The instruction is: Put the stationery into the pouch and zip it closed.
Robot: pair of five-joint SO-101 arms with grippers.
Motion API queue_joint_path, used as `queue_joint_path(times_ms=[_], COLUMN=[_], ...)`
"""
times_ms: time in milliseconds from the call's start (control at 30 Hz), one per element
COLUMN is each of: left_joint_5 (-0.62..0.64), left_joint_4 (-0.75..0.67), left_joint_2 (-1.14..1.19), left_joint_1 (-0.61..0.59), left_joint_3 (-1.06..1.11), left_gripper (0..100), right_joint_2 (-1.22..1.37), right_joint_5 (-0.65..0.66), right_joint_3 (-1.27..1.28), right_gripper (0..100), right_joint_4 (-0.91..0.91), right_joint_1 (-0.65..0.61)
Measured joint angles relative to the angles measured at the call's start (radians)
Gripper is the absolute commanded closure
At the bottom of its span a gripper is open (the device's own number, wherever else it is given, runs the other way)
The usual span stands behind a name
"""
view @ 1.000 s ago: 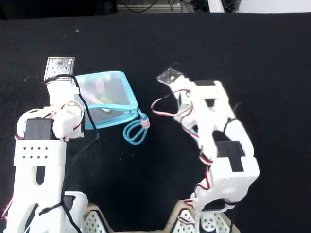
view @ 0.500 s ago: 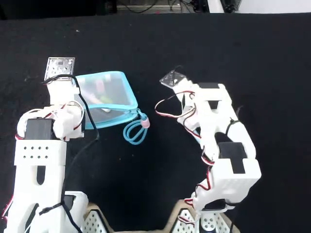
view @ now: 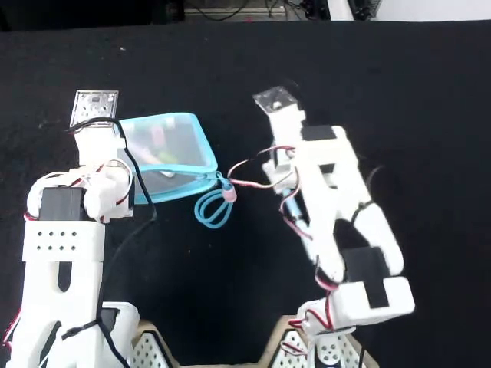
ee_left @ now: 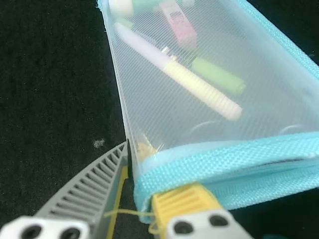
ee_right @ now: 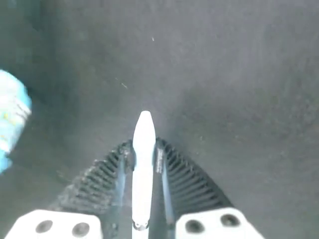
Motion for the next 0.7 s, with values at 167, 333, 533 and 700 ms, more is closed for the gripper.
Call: queue_joint_path(times_ms=[167,333,533,700], left_joint_5=[0.0,0.0,0.0,0.0], left_joint_4=[0.0,0.0,0.0,0.0], left_joint_2=[0.0,0.0,0.0,0.0], left_joint_1=[0.0,0.0,0.0,0.0], left_joint_3=[0.002,0.005,0.005,0.005], left_gripper=[97,97,97,97], right_joint_2=[-0.025,-0.025,-0.028,-0.153], right_joint_5=[-0.16,-0.181,-0.183,-0.183], right_joint_3=[0.112,0.173,0.176,0.245], right_gripper=[98.8,98.8,98.8,98.8], right_joint_4=[-0.109,-0.207,-0.216,-0.215], right_joint_1=[-0.008,-0.008,-0.008,-0.008])
